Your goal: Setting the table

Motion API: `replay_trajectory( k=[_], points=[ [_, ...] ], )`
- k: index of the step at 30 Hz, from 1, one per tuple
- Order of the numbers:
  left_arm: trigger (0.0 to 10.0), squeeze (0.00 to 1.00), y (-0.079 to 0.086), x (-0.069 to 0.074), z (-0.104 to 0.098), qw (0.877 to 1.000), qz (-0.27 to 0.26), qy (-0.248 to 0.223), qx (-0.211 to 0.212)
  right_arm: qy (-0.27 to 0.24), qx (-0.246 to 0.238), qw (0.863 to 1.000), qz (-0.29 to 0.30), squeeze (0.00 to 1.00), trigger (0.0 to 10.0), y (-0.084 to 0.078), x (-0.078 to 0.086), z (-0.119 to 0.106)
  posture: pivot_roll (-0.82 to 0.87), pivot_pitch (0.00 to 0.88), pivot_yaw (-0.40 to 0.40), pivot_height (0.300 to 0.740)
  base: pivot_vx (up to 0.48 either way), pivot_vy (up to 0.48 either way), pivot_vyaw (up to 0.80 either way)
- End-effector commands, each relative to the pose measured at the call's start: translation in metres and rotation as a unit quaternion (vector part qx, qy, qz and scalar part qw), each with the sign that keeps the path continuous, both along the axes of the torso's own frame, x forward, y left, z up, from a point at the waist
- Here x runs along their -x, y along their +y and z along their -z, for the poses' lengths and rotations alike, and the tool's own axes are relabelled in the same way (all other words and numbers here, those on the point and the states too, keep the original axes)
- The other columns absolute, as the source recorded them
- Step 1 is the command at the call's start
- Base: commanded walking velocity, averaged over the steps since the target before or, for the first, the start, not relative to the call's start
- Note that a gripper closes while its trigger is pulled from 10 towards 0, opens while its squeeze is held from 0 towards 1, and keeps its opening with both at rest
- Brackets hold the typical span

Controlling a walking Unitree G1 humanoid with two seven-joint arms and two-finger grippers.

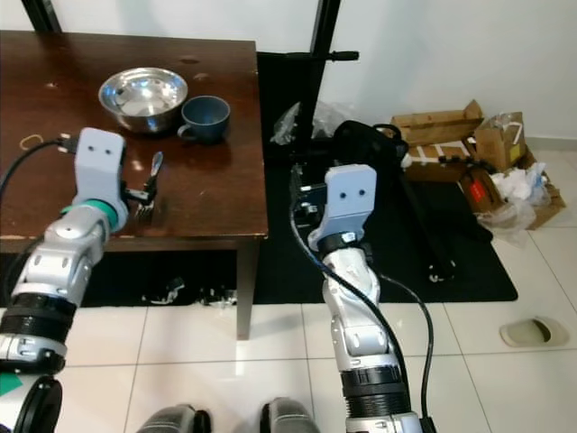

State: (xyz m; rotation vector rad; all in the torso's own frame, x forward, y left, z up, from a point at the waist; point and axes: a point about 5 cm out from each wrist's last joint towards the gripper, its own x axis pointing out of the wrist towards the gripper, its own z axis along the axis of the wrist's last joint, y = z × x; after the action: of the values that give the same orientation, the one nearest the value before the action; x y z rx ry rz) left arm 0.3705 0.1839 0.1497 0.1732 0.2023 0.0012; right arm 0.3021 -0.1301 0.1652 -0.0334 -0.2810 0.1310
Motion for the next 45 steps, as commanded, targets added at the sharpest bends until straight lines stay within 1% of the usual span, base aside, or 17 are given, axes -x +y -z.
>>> replay_trajectory(
  k=[1, 2, 10, 15, 16, 18, 19, 20, 21, 22, 23, 25, 26, 32, 37, 39, 45],
  points=[
    [10.0, 1.00, 0.004, -0.004, 0.006, 0.999, -0.004, 0.031, 0.013, 0.002, 0.001, 1.000, -0.008, 0.00, 10.0, 0.004, 0.002, -0.002, 0.00, 0.066, 0.039, 0.740, 0.000, 0.000, 0.00],
    [10.0, 0.00, 0.005, -0.006, 0.004, 0.999, -0.005, 0.040, 0.030, -0.003, 0.002, 1.000, -0.011, 0.00, 10.0, 0.005, 0.001, -0.006, 0.00, 0.092, 0.048, 0.740, 0.000, 0.000, 0.00],
    [10.0, 0.00, 0.005, -0.011, 0.000, 0.997, 0.002, 0.056, 0.058, -0.015, 0.003, 1.000, -0.013, 0.00, 10.0, 0.006, 0.001, -0.016, 0.00, 0.137, 0.064, 0.740, 0.000, 0.000, 0.00],
    [10.0, 0.00, 0.004, -0.019, -0.007, 0.994, 0.002, 0.068, 0.081, -0.023, 0.001, 1.000, -0.013, 0.00, 10.0, 0.009, 0.006, -0.023, 0.00, 0.175, 0.085, 0.740, 0.000, 0.000, 0.00],
    [9.3, 0.00, 0.004, -0.022, -0.006, 0.992, -0.006, 0.081, 0.101, -0.019, -0.002, 1.000, -0.012, 0.00, 10.0, 0.010, 0.010, -0.021, 0.00, 0.181, 0.094, 0.740, 0.000, 0.000, 0.00],
    [9.3, 0.00, 0.004, -0.022, -0.005, 0.991, -0.008, 0.087, 0.106, -0.017, -0.003, 1.000, -0.012, 0.00, 10.0, 0.010, 0.011, -0.020, 0.00, 0.181, 0.094, 0.740, 0.000, 0.000, 0.00],
    [6.7, 0.00, 0.003, -0.022, -0.002, 0.989, -0.010, 0.097, 0.111, -0.014, -0.005, 1.000, -0.011, 0.00, 10.0, 0.011, 0.012, -0.018, 0.00, 0.185, 0.101, 0.740, 0.000, 0.000, 0.00],
    [6.7, 0.00, 0.003, -0.022, -0.002, 0.989, -0.010, 0.097, 0.111, -0.014, -0.005, 1.000, -0.011, 0.00, 10.0, 0.011, 0.012, -0.018, 0.00, 0.185, 0.101, 0.740, 0.000, 0.000, 0.00],
    [4.7, 0.00, 0.003, -0.022, 0.000, 0.988, -0.011, 0.105, 0.113, -0.011, -0.006, 1.000, -0.011, 0.00, 10.0, 0.011, 0.013, -0.017, 0.00, 0.185, 0.101, 0.740, 0.000, 0.000, 0.00],
    [4.7, 0.00, 0.003, -0.022, 0.000, 0.988, -0.011, 0.105, 0.113, -0.011, -0.006, 1.000, -0.011, 0.00, 10.0, 0.011, 0.013, -0.017, 0.00, 0.185, 0.101, 0.740, 0.000, 0.000, 0.00],
    [2.9, 0.00, 0.002, -0.020, 0.005, 0.986, -0.015, 0.116, 0.116, -0.009, -0.007, 1.000, -0.010, 0.00, 10.0, 0.011, 0.014, -0.016, 0.00, 0.187, 0.103, 0.740, 0.000, 0.000, 0.00],
    [2.9, 0.00, 0.002, -0.020, 0.005, 0.986, -0.015, 0.116, 0.116, -0.009, -0.007, 1.000, -0.010, 0.00, 10.0, 0.011, 0.014, -0.016, 0.00, 0.187, 0.103, 0.740, 0.000, 0.000, 0.00],
    [0.0, 0.00, 0.003, -0.019, 0.009, 0.985, -0.017, 0.125, 0.117, -0.006, -0.009, 1.000, -0.009, 0.00, 10.0, 0.011, 0.014, -0.016, 0.00, 0.187, 0.102, 0.740, 0.000, 0.000, 0.00],
    [0.0, 0.00, 0.006, -0.017, 0.014, 0.984, -0.028, 0.138, 0.108, -0.001, -0.014, 1.000, -0.006, 0.00, 10.0, 0.009, 0.015, -0.015, 0.00, 0.182, 0.100, 0.740, 0.000, 0.000, 0.00],
    [0.0, 0.00, 0.010, -0.013, 0.022, 0.985, -0.033, 0.150, 0.084, 0.004, -0.020, 1.000, -0.007, 0.00, 10.0, 0.010, 0.014, -0.014, 0.01, 0.173, 0.095, 0.740, 0.000, 0.000, 0.00],
    [0.0, 0.00, 0.012, -0.011, 0.025, 0.986, -0.035, 0.154, 0.056, 0.006, -0.022, 1.000, -0.008, 0.00, 10.0, 0.012, 0.014, -0.014, 0.01, 0.171, 0.095, 0.740, 0.000, 0.000, 0.00],
    [0.0, 0.00, 0.017, -0.008, 0.029, 0.986, -0.041, 0.157, 0.046, 0.008, -0.023, 1.000, -0.007, 0.00, 10.0, 0.011, 0.013, -0.013, 0.01, 0.160, 0.091, 0.740, 0.000, 0.000, 0.00]
  ],
)
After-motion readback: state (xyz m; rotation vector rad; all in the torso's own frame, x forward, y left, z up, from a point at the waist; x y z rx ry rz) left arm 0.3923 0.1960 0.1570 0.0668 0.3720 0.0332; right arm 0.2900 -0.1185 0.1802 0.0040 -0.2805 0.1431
